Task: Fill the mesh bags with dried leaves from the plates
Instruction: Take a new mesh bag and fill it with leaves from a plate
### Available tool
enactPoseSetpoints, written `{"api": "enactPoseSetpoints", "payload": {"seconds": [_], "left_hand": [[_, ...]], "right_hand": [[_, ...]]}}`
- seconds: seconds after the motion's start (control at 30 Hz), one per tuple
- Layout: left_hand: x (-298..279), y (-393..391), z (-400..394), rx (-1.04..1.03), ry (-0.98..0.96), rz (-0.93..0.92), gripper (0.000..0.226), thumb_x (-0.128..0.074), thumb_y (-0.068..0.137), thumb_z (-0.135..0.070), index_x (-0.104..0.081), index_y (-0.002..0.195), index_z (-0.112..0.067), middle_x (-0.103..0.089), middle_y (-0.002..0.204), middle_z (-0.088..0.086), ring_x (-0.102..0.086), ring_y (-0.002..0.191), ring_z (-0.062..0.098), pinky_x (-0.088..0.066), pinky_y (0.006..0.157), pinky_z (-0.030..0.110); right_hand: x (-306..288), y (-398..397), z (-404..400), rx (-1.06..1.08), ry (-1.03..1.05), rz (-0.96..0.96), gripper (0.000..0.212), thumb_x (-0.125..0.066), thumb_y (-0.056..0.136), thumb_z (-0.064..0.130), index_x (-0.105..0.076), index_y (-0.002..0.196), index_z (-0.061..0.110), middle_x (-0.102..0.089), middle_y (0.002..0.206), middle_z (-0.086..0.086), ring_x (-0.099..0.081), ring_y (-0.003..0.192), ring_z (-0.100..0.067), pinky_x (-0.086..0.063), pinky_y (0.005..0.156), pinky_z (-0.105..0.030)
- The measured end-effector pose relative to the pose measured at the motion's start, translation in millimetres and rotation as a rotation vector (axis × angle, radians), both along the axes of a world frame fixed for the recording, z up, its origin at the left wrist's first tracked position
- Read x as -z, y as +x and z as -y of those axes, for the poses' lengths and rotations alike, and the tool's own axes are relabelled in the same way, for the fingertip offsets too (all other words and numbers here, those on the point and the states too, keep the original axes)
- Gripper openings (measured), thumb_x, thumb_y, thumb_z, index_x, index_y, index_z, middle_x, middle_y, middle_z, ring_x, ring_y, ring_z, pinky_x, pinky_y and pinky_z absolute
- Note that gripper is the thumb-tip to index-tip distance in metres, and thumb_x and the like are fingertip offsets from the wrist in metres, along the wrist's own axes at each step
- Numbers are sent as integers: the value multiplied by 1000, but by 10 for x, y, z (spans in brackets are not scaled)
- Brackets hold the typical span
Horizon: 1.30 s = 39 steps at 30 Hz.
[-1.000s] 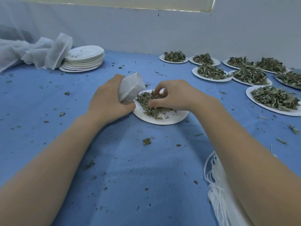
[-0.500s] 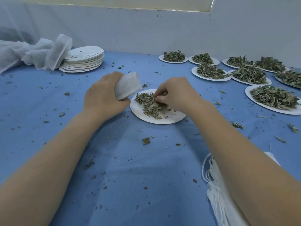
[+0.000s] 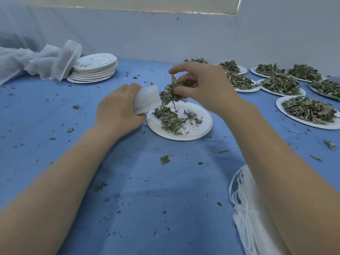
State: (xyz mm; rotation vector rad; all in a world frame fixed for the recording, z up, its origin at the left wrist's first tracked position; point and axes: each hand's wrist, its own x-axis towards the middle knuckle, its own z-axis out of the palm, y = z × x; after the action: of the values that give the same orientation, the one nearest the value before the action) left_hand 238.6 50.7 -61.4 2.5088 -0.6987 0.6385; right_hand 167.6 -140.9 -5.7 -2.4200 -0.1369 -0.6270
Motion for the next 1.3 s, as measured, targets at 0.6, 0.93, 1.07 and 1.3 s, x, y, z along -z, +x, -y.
{"api": "enactPoseSetpoints", "payload": {"seconds": [0.6,0.93,1.07,1.3], "left_hand": [[49,-18,59,50,-224,-115,48,-72,67,-20,-52,110,-24,-54,95,-6,-48,84,17,-39,71,30],[21,-95,159,103,-373,-147,47,-76,64,-25,-54,106,-26,-56,90,-8,-51,82,14,-39,69,26],[4,-132,172,126,-355,-152,43,-73,65,-24,-55,105,-27,-59,91,-8,-54,84,15,-45,71,31],[-34,-125,170,114,-288,-140,43,-74,67,-32,-53,105,-28,-60,92,-5,-55,86,20,-48,73,37]], "right_hand": [[5,-23,-131,-61,262,6,29,-77,74,9,-66,99,19,-72,78,-4,-68,67,-15,-52,72,-18],[60,-9,-202,-123,160,-22,16,-72,74,7,-73,80,22,-60,58,7,-50,56,-4,-43,62,-15],[44,-43,-219,-186,72,-153,20,-61,84,13,-75,97,20,-67,70,-1,-46,57,2,-37,59,-12],[-6,-82,-146,-363,214,-285,43,-65,75,-2,-64,113,17,-66,111,-8,-62,105,-20,-51,93,-40]]}}
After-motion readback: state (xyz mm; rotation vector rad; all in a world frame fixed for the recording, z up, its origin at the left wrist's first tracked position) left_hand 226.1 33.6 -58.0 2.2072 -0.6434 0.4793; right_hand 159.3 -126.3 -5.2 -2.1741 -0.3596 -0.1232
